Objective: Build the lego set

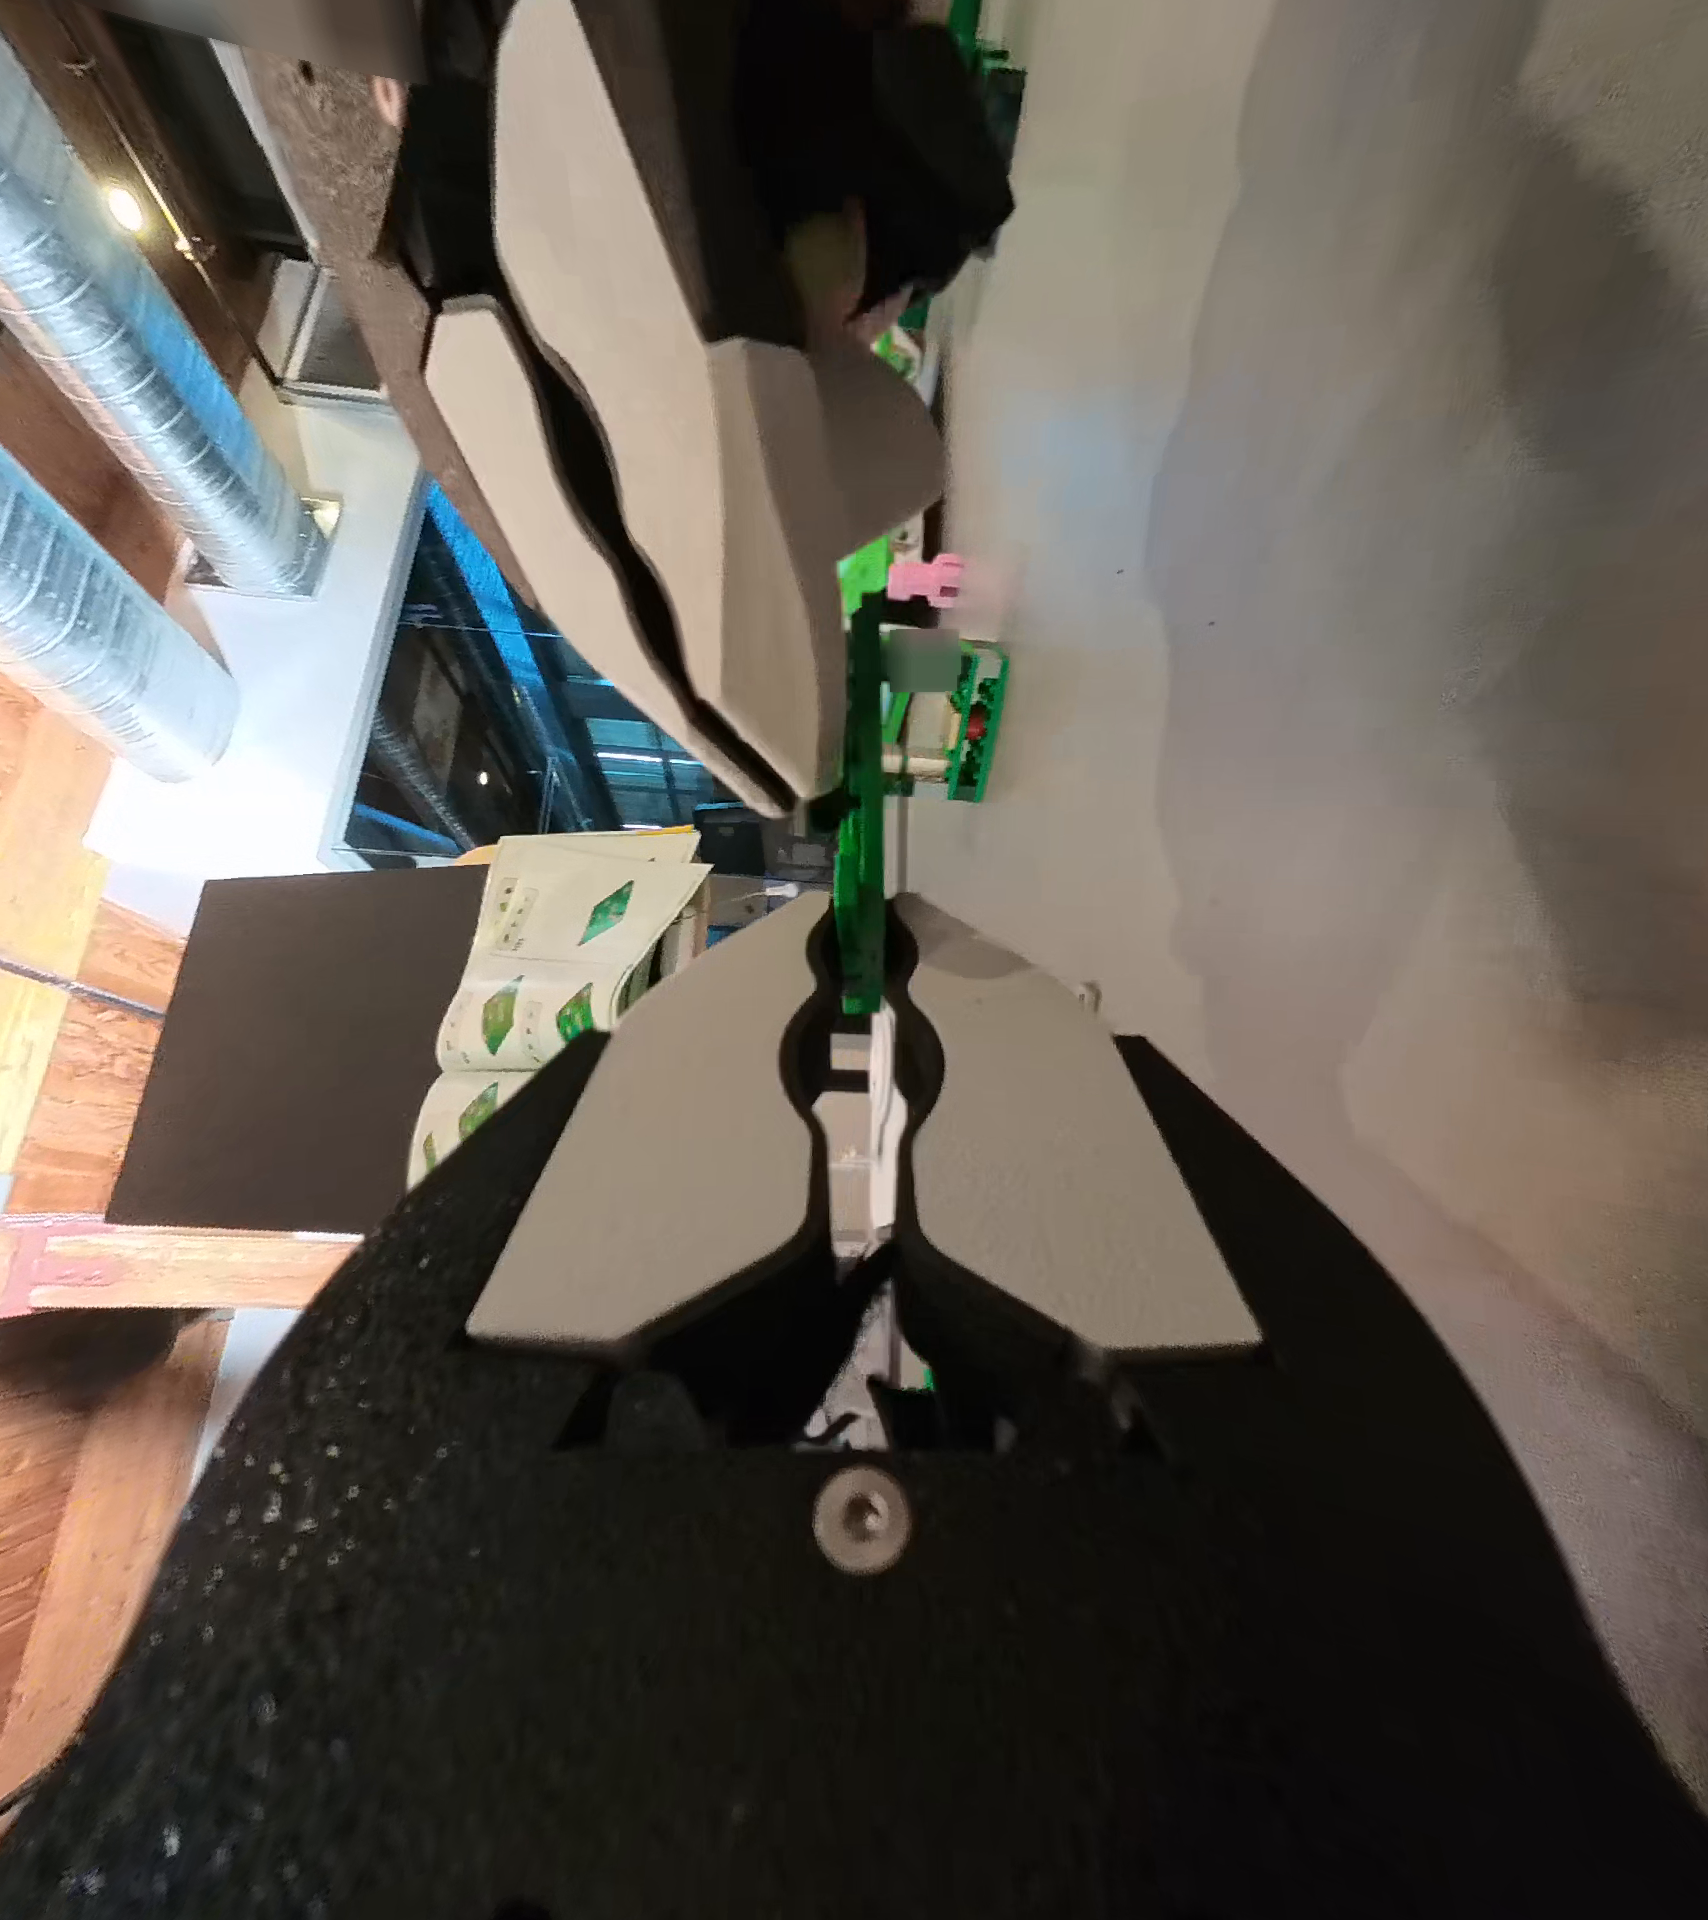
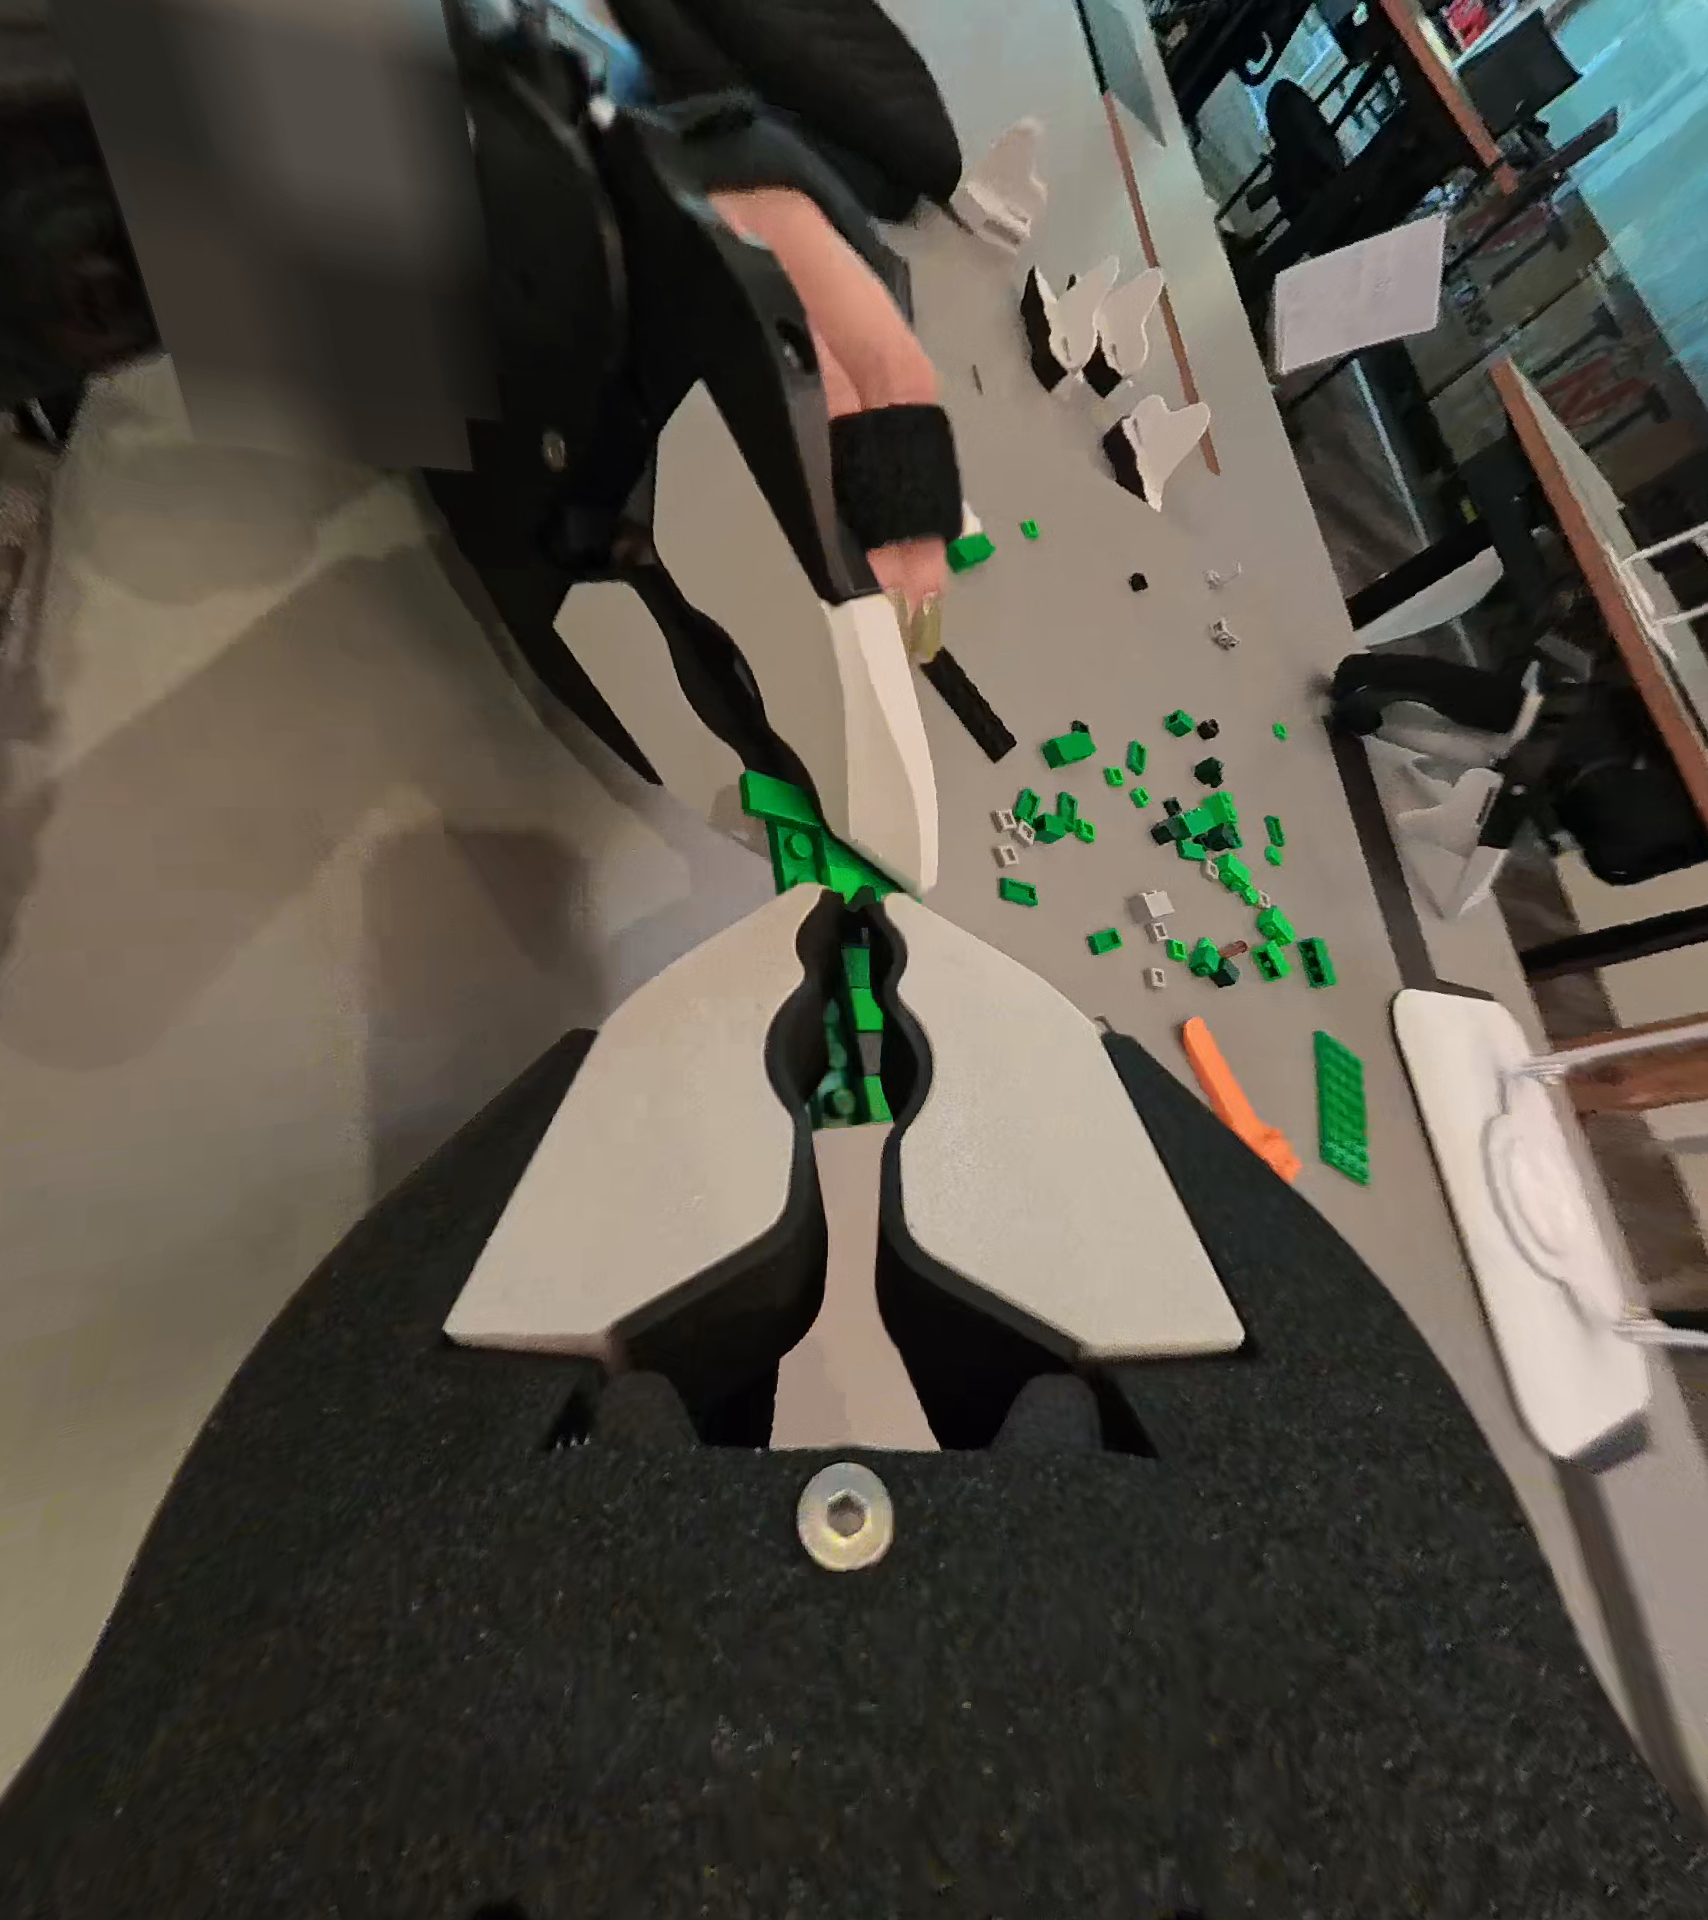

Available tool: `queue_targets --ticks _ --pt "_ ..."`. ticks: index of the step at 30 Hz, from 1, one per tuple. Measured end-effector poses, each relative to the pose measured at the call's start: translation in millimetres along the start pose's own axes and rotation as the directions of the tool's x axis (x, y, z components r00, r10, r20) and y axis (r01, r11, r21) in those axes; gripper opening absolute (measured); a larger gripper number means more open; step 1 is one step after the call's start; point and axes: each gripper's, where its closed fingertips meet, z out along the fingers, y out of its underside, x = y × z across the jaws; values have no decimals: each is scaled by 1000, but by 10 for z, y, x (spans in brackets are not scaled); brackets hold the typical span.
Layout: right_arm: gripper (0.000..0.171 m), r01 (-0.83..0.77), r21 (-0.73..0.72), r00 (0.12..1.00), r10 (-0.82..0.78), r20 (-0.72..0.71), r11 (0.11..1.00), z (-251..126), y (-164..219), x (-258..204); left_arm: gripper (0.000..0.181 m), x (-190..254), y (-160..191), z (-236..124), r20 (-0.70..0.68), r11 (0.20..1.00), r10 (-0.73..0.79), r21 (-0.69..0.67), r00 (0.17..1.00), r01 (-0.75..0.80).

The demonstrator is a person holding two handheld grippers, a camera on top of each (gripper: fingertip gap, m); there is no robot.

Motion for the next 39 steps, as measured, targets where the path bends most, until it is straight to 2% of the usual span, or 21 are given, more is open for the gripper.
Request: queue_targets --ticks 4,9,16,39 --pt "4 -128 62 992 128 1 990 -42 -52 39 6 -13 10 -6 7 1000 7 0 1000 -7" --pt "4 -196 61 980 197 -12 979 -38 -15 36 6 -10 21 -4 7 1000 10 -2 1000 -10" --pt "9 -385 58 923 384 29 921 -14 4 19 6 4 31 -2 1 1000 11 -5 1000 -11" --pt "6 -335 27 942 333 48 942 82 -17 -64 6 61 39 -4 -24 1000 6 -6 1000 -7"
